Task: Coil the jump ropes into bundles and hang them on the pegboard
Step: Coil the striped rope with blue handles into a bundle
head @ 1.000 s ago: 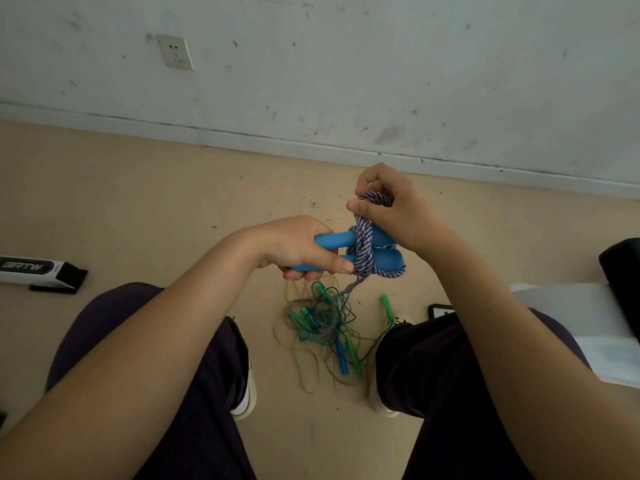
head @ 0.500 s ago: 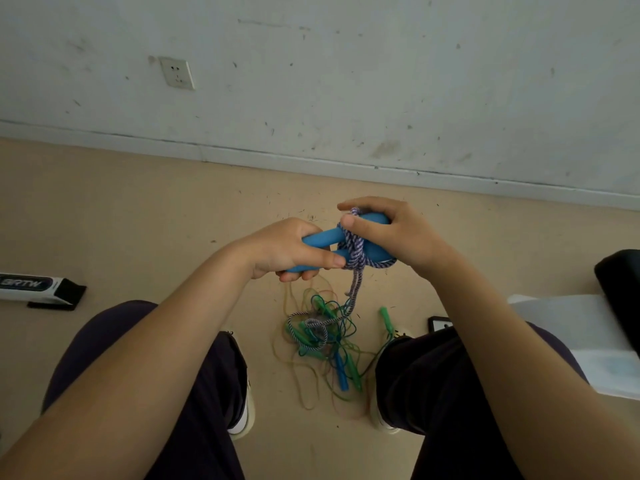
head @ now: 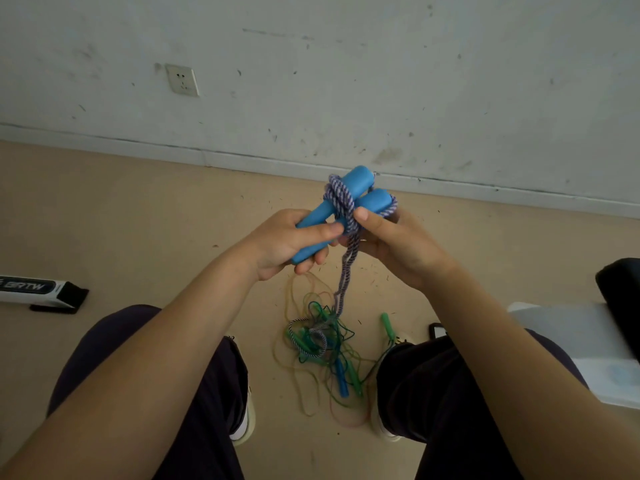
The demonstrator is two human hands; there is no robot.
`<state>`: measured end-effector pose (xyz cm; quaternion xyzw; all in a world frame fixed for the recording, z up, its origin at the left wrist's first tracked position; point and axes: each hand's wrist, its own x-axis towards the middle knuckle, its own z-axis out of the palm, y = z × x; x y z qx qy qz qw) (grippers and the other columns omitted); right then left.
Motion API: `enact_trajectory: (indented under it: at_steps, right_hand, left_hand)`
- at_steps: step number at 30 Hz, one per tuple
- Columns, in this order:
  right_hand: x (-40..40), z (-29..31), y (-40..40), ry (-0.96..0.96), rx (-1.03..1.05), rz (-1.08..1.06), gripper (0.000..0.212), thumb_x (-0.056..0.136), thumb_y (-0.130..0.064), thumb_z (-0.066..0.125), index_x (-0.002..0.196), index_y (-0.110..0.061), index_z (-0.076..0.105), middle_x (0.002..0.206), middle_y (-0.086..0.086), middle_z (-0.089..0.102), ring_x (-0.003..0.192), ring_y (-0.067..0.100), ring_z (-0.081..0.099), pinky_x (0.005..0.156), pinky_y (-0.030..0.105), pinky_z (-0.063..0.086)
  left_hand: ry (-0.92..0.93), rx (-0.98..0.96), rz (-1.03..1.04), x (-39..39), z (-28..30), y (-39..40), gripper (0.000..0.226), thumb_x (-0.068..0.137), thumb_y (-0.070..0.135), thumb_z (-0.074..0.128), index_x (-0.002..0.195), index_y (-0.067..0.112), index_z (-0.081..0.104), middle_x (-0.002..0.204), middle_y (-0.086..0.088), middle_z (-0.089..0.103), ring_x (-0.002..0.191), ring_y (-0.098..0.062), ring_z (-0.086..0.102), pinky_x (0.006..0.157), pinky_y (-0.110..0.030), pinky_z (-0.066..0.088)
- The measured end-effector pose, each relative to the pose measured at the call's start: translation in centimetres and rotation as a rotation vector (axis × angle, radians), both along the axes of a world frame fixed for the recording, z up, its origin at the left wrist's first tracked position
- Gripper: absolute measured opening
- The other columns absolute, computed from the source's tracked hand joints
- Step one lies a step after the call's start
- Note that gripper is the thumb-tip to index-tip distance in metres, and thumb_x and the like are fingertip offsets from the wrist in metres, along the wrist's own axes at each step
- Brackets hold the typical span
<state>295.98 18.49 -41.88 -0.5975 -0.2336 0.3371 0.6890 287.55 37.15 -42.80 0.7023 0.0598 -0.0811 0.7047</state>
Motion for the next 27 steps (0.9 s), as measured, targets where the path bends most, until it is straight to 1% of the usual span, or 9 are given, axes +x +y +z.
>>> enact_trajectory:
  at_steps: [2,5,8,10,12,15,18,24,27]
  right_hand:
    - [-0.5,-0.2,0.3,-0.023,-0.024,-0.024,0.030,0.089,-0.035,0.065,0.107,-0.012,0.063,0.093,0.004,0.065,0.077,0.017,0.062,0.074,0.031,0.053]
    - [-0.9,-0.3,0.7,-0.090,-0.138,-0.078,0.033,0.088,-0.043,0.058,0.094,-0.010,0.058,0.074,0.003,0.052,0.058,0.012,0.046,0.058,0.029,0.043]
    - [-0.9,-0.8,1.0,-0.076,-0.224,-0.073,0.041,0.096,-0.048,0.049,0.100,-0.008,0.057,0.068,0.005,0.044,0.051,0.011,0.034,0.051,0.026,0.032]
    - [-0.9,-0.8,1.1,-0.091,-0.240,-0.053,0.043,0.097,-0.049,0.047,0.105,-0.010,0.062,0.067,0.005,0.043,0.051,0.011,0.031,0.049,0.025,0.028]
    - [-0.7,-0.7,1.2,-0.124,-0.240,-0.046,0.035,0.102,-0.039,0.046,0.111,-0.010,0.063,0.066,0.003,0.042,0.050,0.010,0.030,0.047,0.022,0.026]
    - [-0.3,-0.6,1.3,-0.183,-0.289,-0.078,0.016,0.105,-0.020,0.044,0.111,-0.018,0.058,0.062,-0.002,0.045,0.046,0.006,0.033,0.044,0.019,0.029]
    - [-0.5,-0.8,1.5,-0.297,-0.400,-0.124,0.005,0.103,-0.025,0.048,0.099,-0.024,0.051,0.062,-0.003,0.049,0.045,0.006,0.038,0.045,0.022,0.033]
    - [-0.9,-0.4,1.8,-0.361,-0.425,-0.110,0.029,0.105,-0.023,0.040,0.084,-0.014,0.058,0.057,-0.005,0.042,0.042,0.009,0.036,0.043,0.025,0.033]
    - [-1.0,-0.3,1.7,-0.444,-0.487,-0.096,0.033,0.105,-0.021,0.039,0.077,-0.016,0.056,0.059,-0.002,0.050,0.048,0.010,0.048,0.054,0.030,0.047]
  left_hand:
    - [-0.020,0.021,0.039,0.1,0.0,0.0,0.036,0.084,0.042,0.073,0.090,0.007,0.065,0.061,-0.006,0.063,0.040,-0.016,0.047,0.041,-0.022,0.040]
    - [-0.038,0.128,0.080,0.2,-0.4,-0.3,0.031,0.091,0.038,0.070,0.090,0.008,0.064,0.062,-0.005,0.064,0.041,-0.018,0.050,0.041,-0.024,0.042]
    - [-0.054,0.151,0.167,0.3,-0.8,-0.7,0.029,0.093,0.037,0.068,0.088,0.009,0.062,0.058,-0.002,0.061,0.041,-0.017,0.047,0.040,-0.024,0.039]
    - [-0.065,0.095,0.229,0.5,-0.7,-0.9,0.027,0.094,0.035,0.068,0.088,0.009,0.063,0.057,-0.001,0.059,0.043,-0.017,0.044,0.039,-0.024,0.037]
    - [-0.071,0.011,0.282,0.6,-0.5,-0.9,0.026,0.094,0.034,0.068,0.090,0.009,0.064,0.059,-0.001,0.058,0.045,-0.018,0.043,0.040,-0.024,0.037]
    - [-0.066,-0.088,0.329,0.7,-0.3,-1.1,0.027,0.095,0.033,0.066,0.089,0.007,0.062,0.057,0.000,0.057,0.041,-0.014,0.041,0.039,-0.022,0.036]
    - [-0.066,-0.142,0.348,0.8,-0.3,-1.4,0.028,0.095,0.033,0.066,0.090,0.006,0.063,0.058,0.000,0.057,0.041,-0.012,0.041,0.039,-0.021,0.035]
    - [-0.069,-0.046,0.520,1.1,-0.7,-0.8,0.028,0.093,0.032,0.069,0.082,0.008,0.064,0.055,0.001,0.057,0.042,-0.016,0.044,0.039,-0.023,0.035]
    - [-0.049,0.003,0.545,1.2,-0.9,-0.8,0.028,0.093,0.031,0.069,0.079,0.007,0.063,0.051,0.002,0.057,0.040,-0.016,0.043,0.038,-0.023,0.034]
